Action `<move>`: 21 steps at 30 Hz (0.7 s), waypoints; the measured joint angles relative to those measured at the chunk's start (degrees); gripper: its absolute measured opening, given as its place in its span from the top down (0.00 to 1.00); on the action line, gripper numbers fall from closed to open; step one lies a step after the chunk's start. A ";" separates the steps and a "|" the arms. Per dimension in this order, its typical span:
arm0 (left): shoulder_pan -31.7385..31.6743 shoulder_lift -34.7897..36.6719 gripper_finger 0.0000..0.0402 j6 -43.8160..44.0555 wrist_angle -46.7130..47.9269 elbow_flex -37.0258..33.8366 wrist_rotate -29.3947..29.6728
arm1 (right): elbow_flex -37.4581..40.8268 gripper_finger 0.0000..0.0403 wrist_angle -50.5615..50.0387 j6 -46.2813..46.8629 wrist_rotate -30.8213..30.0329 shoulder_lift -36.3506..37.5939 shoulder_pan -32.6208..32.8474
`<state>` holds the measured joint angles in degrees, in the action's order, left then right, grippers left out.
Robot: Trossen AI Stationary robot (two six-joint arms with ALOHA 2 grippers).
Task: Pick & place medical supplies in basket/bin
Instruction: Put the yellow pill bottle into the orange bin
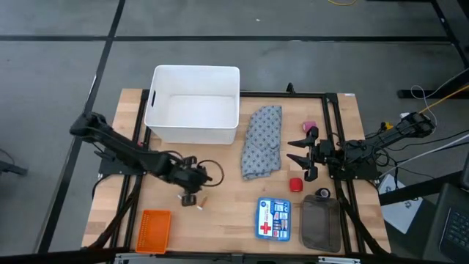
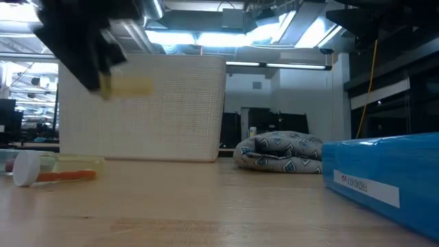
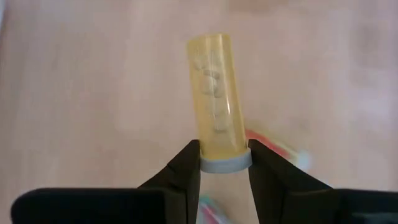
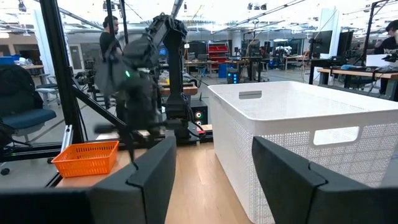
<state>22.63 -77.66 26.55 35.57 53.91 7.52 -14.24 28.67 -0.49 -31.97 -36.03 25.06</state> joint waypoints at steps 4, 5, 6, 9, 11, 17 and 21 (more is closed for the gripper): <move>4.66 5.54 0.76 -2.60 0.96 0.04 -2.97 | 0.00 0.47 -0.02 0.01 0.00 0.00 0.00; 5.85 6.55 0.76 -2.62 1.32 0.04 -3.09 | 0.00 0.47 -0.02 0.01 0.00 0.00 0.00; 7.01 7.53 0.76 -2.18 2.04 0.04 -3.06 | 0.00 0.47 -0.02 0.11 -0.03 0.00 0.00; 9.96 9.67 0.77 1.06 5.68 0.11 -2.88 | 0.00 0.47 -0.02 1.77 -0.60 0.00 0.00; 11.86 10.26 0.77 4.09 9.30 0.07 -2.39 | 0.00 0.47 0.00 2.59 -1.48 0.00 0.00; 18.12 10.37 0.77 13.01 12.93 -2.12 -1.34 | 0.00 0.47 -0.02 3.62 -7.44 0.00 0.00; 23.16 10.37 0.77 18.30 13.30 -2.97 -1.35 | 0.00 0.47 0.00 5.92 -8.13 0.00 0.00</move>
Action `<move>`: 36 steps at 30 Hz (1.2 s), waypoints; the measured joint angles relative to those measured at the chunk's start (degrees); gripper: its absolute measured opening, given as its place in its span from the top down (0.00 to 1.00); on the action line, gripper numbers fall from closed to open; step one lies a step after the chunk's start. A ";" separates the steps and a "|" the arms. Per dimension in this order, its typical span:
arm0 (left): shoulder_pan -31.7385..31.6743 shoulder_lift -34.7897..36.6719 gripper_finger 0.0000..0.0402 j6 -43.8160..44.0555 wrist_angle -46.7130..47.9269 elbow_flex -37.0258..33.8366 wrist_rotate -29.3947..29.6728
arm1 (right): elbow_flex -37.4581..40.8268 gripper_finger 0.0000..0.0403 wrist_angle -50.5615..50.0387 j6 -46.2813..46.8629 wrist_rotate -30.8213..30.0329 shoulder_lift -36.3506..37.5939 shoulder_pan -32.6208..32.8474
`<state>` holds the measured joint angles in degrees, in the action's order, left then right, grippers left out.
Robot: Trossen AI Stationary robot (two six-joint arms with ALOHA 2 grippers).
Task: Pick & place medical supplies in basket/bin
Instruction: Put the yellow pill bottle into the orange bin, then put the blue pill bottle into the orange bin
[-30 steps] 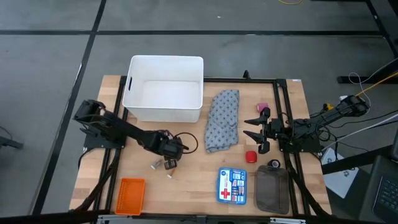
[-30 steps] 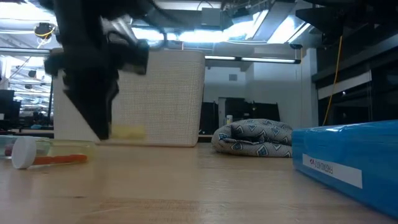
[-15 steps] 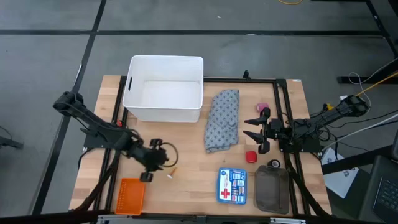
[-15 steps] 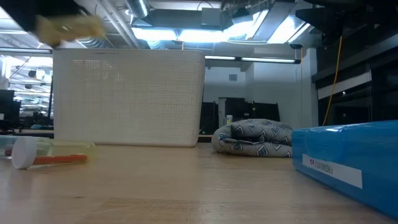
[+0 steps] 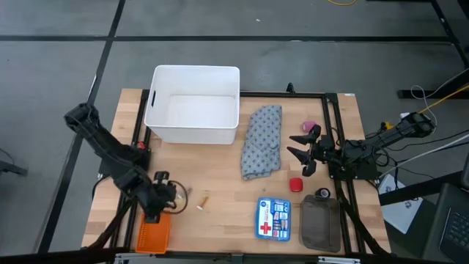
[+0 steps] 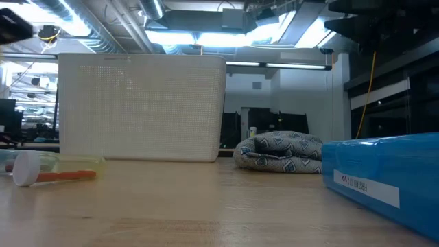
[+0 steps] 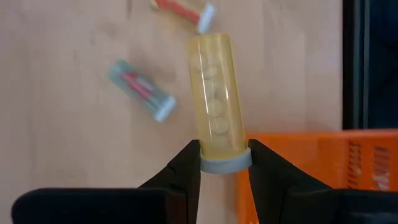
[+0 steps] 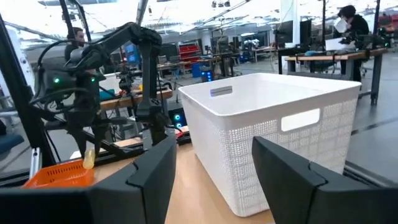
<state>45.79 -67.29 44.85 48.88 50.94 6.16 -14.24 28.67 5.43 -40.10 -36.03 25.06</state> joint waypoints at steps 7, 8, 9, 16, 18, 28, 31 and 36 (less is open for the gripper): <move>9.65 0.00 0.77 9.28 -0.56 0.00 0.21 | 0.00 0.47 0.03 1.28 0.00 -0.10 0.00; 10.90 0.00 0.77 10.85 -0.56 0.00 0.08 | 0.00 0.47 0.04 2.04 0.01 -0.29 0.00; 12.14 0.00 0.77 12.38 -0.56 0.00 0.10 | 0.00 0.47 0.02 2.89 0.03 -0.58 0.00; 18.78 0.00 0.77 20.11 -0.56 0.00 3.71 | 0.00 0.47 0.02 7.49 0.44 -5.38 0.00; 19.75 -0.17 0.77 21.36 -0.56 0.00 4.99 | -0.02 0.47 -0.02 8.79 0.46 -7.15 0.00; 20.60 -3.57 0.67 24.87 -2.62 0.00 6.53 | 0.00 0.47 0.24 9.52 0.46 -10.34 0.00; 20.60 -4.50 0.63 26.29 -2.86 0.00 6.73 | -0.01 0.47 1.62 8.57 0.46 -10.34 0.00; 20.63 -4.83 0.55 28.12 -2.86 0.00 6.45 | -0.01 0.47 2.42 7.41 0.44 -10.34 0.00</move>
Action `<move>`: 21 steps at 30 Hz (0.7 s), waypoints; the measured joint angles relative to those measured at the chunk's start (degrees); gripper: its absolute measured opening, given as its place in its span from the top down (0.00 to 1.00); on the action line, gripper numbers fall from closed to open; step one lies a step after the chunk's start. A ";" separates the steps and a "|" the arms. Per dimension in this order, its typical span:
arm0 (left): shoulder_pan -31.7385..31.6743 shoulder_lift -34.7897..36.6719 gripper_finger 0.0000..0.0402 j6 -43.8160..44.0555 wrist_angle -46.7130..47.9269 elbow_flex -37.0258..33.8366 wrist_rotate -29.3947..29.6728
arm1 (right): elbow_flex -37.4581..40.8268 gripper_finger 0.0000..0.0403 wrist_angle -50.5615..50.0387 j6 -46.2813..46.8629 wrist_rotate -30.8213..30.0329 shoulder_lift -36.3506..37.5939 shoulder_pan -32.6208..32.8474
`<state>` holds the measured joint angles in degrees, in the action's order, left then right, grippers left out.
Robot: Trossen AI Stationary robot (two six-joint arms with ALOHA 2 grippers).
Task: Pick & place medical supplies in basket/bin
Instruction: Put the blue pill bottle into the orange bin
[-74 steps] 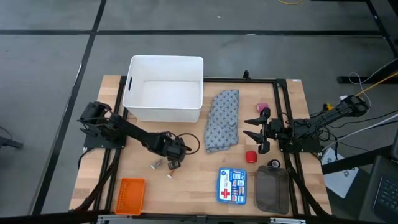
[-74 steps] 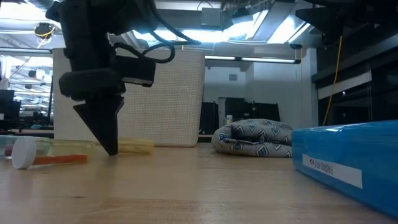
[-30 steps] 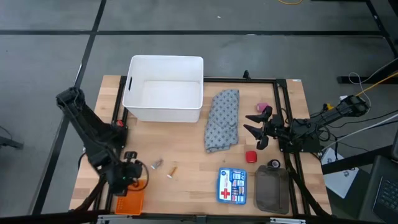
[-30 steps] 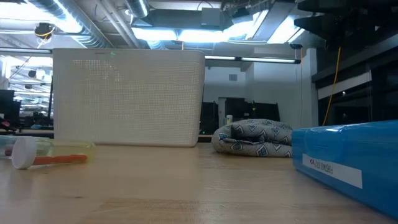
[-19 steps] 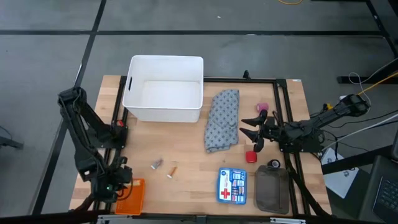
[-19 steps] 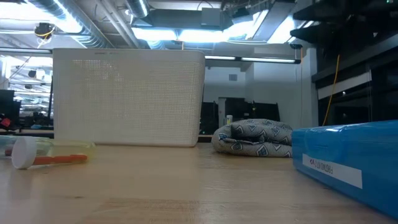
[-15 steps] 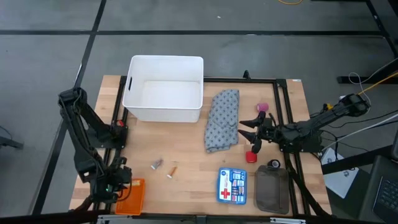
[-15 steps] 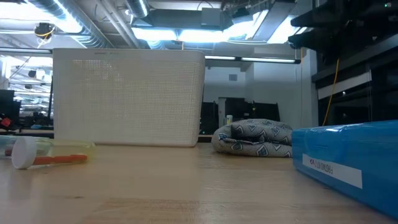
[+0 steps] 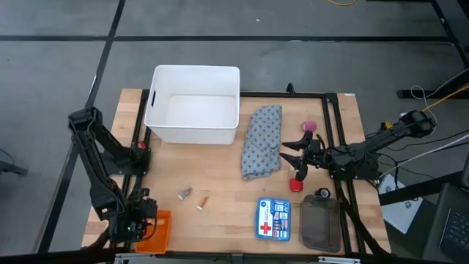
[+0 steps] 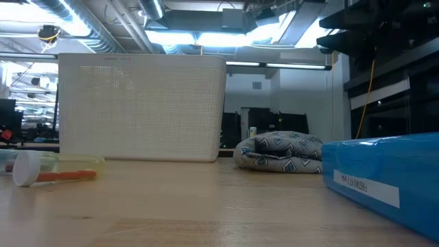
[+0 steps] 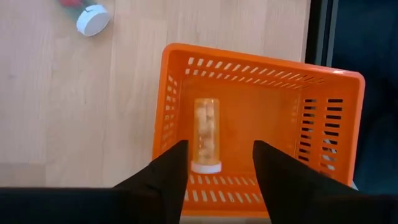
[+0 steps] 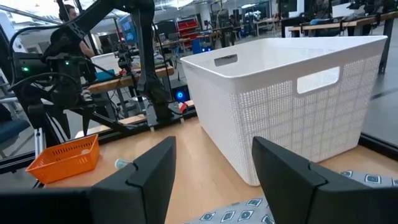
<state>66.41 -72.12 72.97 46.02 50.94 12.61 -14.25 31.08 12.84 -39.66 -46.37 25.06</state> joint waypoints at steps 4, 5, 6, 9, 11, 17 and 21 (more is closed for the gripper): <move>-0.02 0.00 0.51 -2.77 0.08 0.00 2.25 | 0.00 0.47 -0.01 -0.02 -0.03 0.00 0.00; -0.13 0.00 0.50 -3.93 0.39 0.00 3.94 | 0.00 0.47 0.01 -0.02 -0.26 0.00 0.00; -0.38 0.00 0.50 -4.86 0.96 0.00 6.19 | 0.01 0.47 0.01 -0.02 -0.46 0.00 0.00; -2.18 0.00 0.49 -5.69 4.18 0.00 13.72 | 0.00 0.47 0.01 -0.02 -1.39 0.00 0.00; -4.13 0.00 0.49 -4.50 6.77 0.00 17.82 | 0.01 0.47 0.09 0.00 -1.85 0.00 -0.02; -13.51 0.00 0.49 3.23 9.91 0.00 18.57 | -0.01 0.47 1.37 0.04 -1.92 0.00 0.00; -19.65 0.02 0.49 2.69 9.73 0.00 14.30 | -0.01 0.47 1.52 0.04 -1.92 0.00 0.00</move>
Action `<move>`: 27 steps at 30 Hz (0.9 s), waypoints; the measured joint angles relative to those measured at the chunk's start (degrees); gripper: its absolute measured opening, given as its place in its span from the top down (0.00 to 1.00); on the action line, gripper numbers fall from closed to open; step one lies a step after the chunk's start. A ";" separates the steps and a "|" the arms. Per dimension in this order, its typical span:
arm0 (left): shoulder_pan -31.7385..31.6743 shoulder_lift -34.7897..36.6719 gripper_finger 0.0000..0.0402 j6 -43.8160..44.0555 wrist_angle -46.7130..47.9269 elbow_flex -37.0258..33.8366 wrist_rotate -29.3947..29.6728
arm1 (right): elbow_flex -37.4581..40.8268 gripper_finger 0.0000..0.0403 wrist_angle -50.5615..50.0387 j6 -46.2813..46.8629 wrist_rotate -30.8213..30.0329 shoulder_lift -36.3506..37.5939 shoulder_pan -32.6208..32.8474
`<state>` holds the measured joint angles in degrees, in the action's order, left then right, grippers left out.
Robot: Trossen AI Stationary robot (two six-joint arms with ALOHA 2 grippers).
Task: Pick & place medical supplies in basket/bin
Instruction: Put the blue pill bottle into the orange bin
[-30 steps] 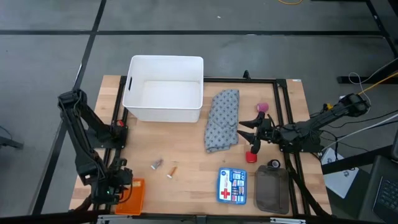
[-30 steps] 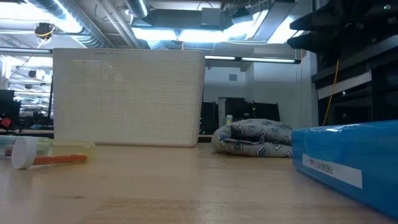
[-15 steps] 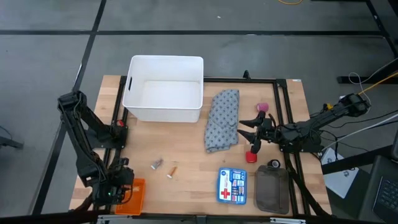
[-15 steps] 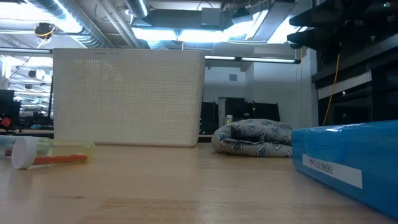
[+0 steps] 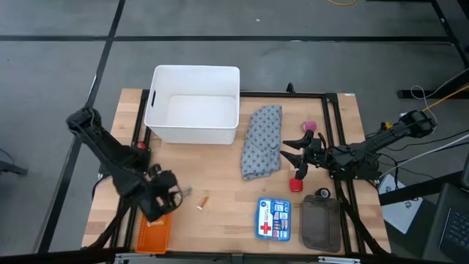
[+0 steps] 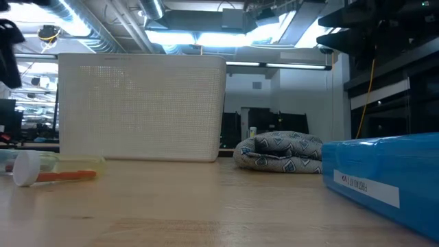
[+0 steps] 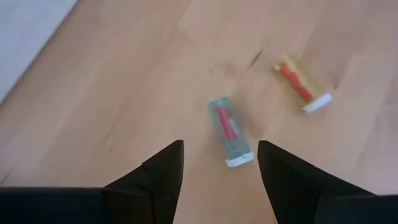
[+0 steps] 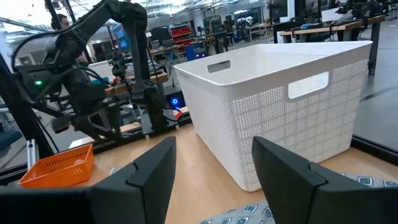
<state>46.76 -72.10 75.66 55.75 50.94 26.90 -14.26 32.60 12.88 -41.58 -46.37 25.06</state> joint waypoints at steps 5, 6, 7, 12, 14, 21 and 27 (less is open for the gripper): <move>-5.11 -0.01 0.49 -3.35 -0.54 0.00 -5.78 | 0.01 0.47 -0.01 -0.04 0.00 0.00 -0.02; -5.74 0.00 0.49 -4.03 -0.91 0.00 -6.36 | 0.00 0.47 -0.01 -0.04 0.01 0.00 0.00; -6.32 0.00 0.49 -4.54 -1.34 0.00 -6.99 | 0.01 0.47 -0.02 -0.04 0.03 0.00 -0.01; -7.98 -1.13 0.49 -6.29 -2.14 0.00 -9.34 | 0.02 0.47 -0.02 -0.07 0.22 0.00 -0.02; -8.30 -2.74 0.49 -6.41 -2.14 0.00 -10.12 | 0.00 0.47 -0.02 -0.07 0.23 0.00 -0.01; -8.91 -10.73 0.49 -6.12 -3.20 0.00 -15.01 | 0.00 0.47 -0.02 -0.07 0.24 0.00 -0.01; -9.38 -14.64 0.49 -8.84 -10.82 0.00 -18.04 | 0.01 0.47 -0.04 -0.07 0.24 0.00 0.00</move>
<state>37.38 -86.74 66.82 44.93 50.94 8.87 -14.25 32.56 12.82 -41.34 -46.37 25.06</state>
